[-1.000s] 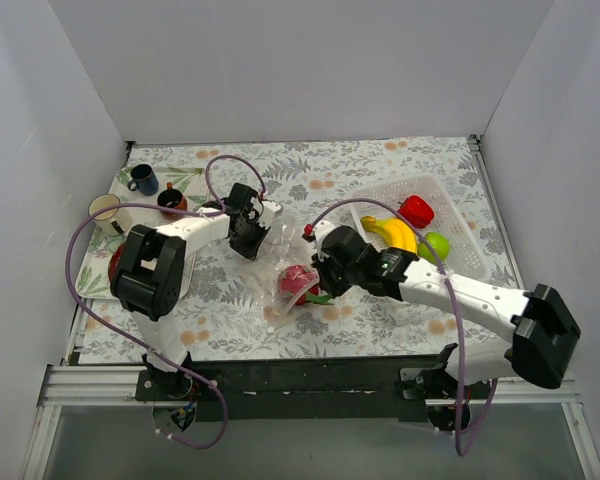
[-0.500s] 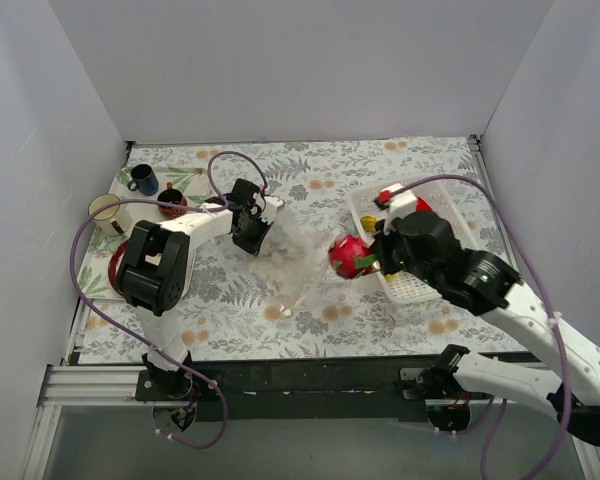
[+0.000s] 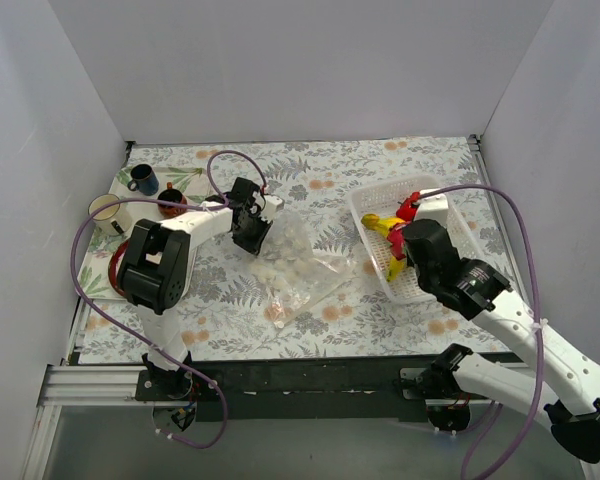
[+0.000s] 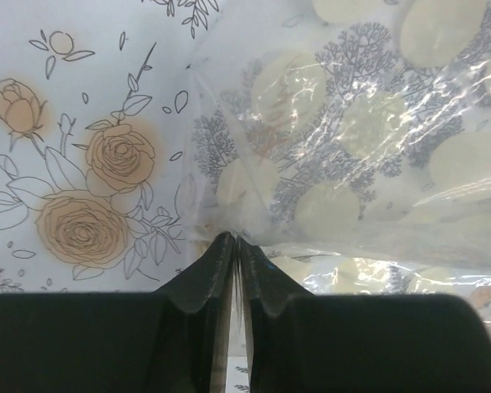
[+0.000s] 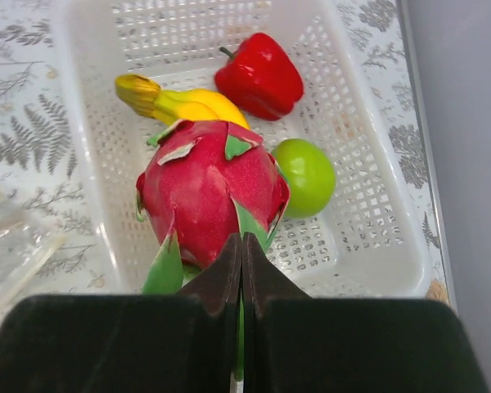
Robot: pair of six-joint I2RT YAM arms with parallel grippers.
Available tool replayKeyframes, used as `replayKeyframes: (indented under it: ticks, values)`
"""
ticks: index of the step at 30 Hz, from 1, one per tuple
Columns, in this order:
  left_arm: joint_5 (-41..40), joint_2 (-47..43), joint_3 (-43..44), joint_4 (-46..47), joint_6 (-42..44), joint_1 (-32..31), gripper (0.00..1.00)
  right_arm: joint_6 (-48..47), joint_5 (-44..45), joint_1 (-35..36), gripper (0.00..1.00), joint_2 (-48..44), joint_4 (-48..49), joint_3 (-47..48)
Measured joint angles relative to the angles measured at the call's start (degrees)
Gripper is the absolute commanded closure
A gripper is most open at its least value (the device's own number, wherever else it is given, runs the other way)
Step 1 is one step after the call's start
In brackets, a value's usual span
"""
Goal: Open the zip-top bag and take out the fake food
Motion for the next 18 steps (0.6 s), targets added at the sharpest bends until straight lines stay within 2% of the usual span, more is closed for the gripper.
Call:
replayKeyframes:
  ticks: [2,3,4,5,6,7,12,18]
  values:
    - [0.7,0.0,0.2,-0.5,-0.4,0.1,0.63,-0.2,0.2,-3.0,0.63,-0.3,1.7,-1.8]
    - [1.0,0.1,0.5,-1.0,-0.6,0.1,0.44,-0.2,0.1,-4.9,0.30,-0.2,2.7,-2.5]
    - [1.4,0.1,0.7,-1.5,-0.9,0.1,0.33,-0.3,-0.6,-6.8,0.10,0.0,3.7,-3.0]
    - [1.7,0.1,0.9,-1.9,-1.1,0.0,0.23,-0.2,-1.6,-8.7,0.02,0.5,4.5,-3.3]
    - [2.0,0.0,1.2,-2.4,-1.3,-0.1,0.09,-0.4,-2.2,-10.1,0.02,1.2,5.0,-3.3]
    - [2.1,0.0,1.4,-2.6,-1.5,-0.2,0.02,-0.5,-3.1,-11.7,0.01,2.6,5.6,-3.2]
    - [2.1,-0.5,1.9,-3.6,-3.0,0.0,0.02,0.5,-6.8,-14.0,0.01,12.4,5.2,-0.8]
    - [4.2,-4.9,1.9,-2.5,-5.7,1.5,0.02,2.0,-7.2,-14.0,0.01,20.9,2.0,8.2]
